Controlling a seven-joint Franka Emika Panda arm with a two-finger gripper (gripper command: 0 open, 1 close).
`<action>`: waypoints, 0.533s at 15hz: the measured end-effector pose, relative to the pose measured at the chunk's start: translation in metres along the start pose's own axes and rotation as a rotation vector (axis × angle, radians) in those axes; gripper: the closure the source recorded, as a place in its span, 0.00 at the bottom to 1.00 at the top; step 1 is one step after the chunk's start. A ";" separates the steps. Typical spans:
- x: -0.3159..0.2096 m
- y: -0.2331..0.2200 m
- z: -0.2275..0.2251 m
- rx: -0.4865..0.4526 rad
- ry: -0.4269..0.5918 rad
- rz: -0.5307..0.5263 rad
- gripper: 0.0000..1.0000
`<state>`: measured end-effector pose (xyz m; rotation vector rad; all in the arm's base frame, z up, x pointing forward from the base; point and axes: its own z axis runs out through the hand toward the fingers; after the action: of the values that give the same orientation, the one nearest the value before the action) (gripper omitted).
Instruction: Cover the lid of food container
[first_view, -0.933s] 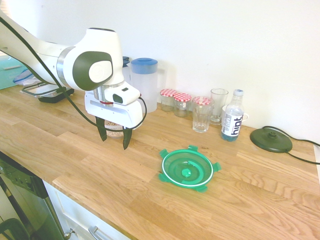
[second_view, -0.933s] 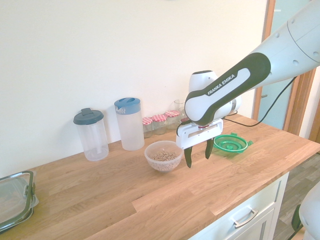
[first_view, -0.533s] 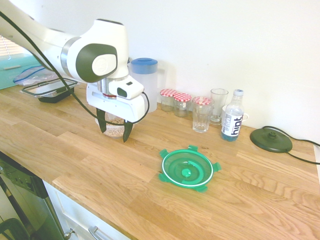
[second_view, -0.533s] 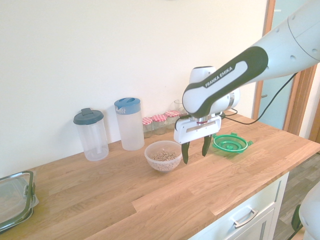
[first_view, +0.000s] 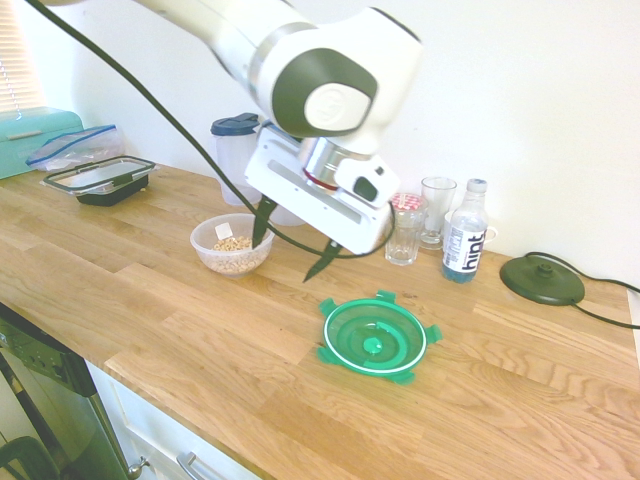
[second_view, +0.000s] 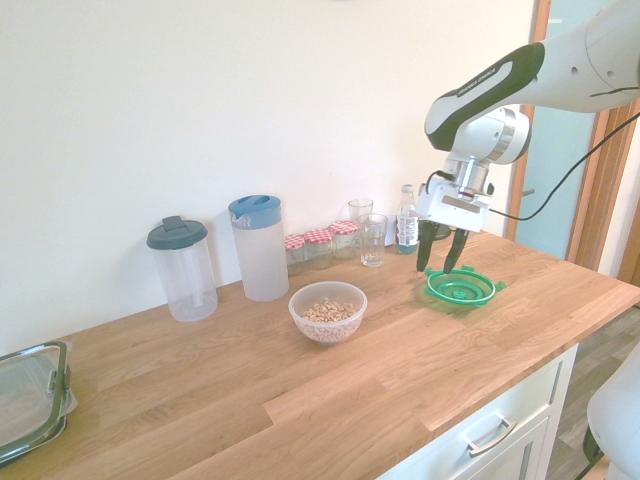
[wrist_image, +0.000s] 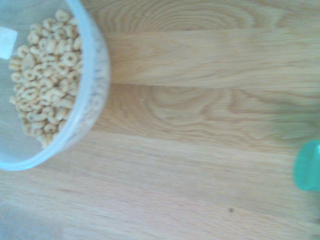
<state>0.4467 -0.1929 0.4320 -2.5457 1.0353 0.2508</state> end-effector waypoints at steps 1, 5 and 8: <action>0.015 0.016 -0.009 0.026 -0.002 0.009 0.00; 0.071 0.054 -0.010 0.112 -0.039 0.060 0.00; 0.103 0.079 -0.002 0.163 -0.088 0.087 0.00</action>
<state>0.4650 -0.3113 0.3808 -2.3268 1.0878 0.2874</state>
